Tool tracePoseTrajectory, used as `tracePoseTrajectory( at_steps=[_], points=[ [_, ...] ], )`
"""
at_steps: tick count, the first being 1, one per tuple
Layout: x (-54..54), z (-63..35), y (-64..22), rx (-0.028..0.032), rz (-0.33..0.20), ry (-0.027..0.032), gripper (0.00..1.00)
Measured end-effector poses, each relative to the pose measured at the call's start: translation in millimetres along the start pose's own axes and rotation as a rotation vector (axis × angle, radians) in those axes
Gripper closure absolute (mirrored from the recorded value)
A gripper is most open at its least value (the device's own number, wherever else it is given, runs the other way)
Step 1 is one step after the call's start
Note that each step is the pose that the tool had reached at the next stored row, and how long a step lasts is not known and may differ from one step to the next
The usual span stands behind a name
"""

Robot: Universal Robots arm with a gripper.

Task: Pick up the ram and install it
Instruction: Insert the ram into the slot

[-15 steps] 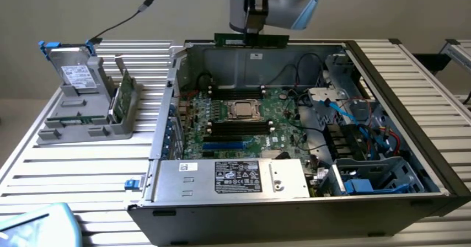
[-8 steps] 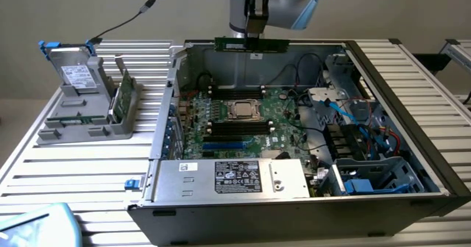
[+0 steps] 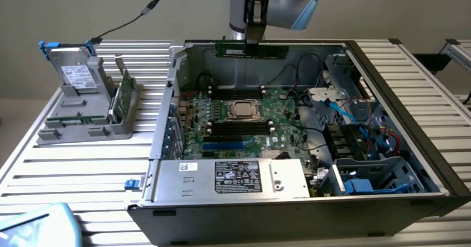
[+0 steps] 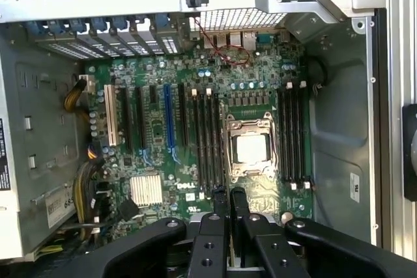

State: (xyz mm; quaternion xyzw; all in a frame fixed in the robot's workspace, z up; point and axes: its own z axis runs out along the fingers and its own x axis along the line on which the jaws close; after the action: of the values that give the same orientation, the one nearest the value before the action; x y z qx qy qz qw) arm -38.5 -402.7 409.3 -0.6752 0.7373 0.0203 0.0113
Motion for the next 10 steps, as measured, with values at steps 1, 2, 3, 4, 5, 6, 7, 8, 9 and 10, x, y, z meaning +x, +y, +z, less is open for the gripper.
tracePoseTrajectory(
  at_steps=[1, 2, 3, 4, 5, 6, 7, 8, 9, 10],
  points=[
    [0.1, 1.6, 0.4, 0.0002, 0.006, 0.0006, 0.86],
    [0.2, 3.2, 1.0, 0.0006, 0.010, 0.0013, 0.86],
    [0.3, 4.7, 1.9, 0.0008, 0.013, 0.0029, 0.86],
    [0.4, 6.0, 2.3, 0.0010, 0.014, 0.0051, 0.86],
    [0.5, 7.1, 2.5, 0.0013, 0.015, 0.0078, 0.86],
    [0.5, 8.3, 2.5, 0.0016, 0.015, 0.0105, 0.86],
    [0.6, 9.4, 2.6, 0.0018, 0.014, 0.0129, 0.86],
    [0.7, 10.9, 2.8, 0.0020, 0.015, 0.0148, 0.86],
    [0.9, 12.7, 3.3, 0.0023, 0.015, 0.0150, 0.86],
    [1.0, 14.3, 4.1, 0.0027, 0.015, 0.0154, 0.86]
  ],
)
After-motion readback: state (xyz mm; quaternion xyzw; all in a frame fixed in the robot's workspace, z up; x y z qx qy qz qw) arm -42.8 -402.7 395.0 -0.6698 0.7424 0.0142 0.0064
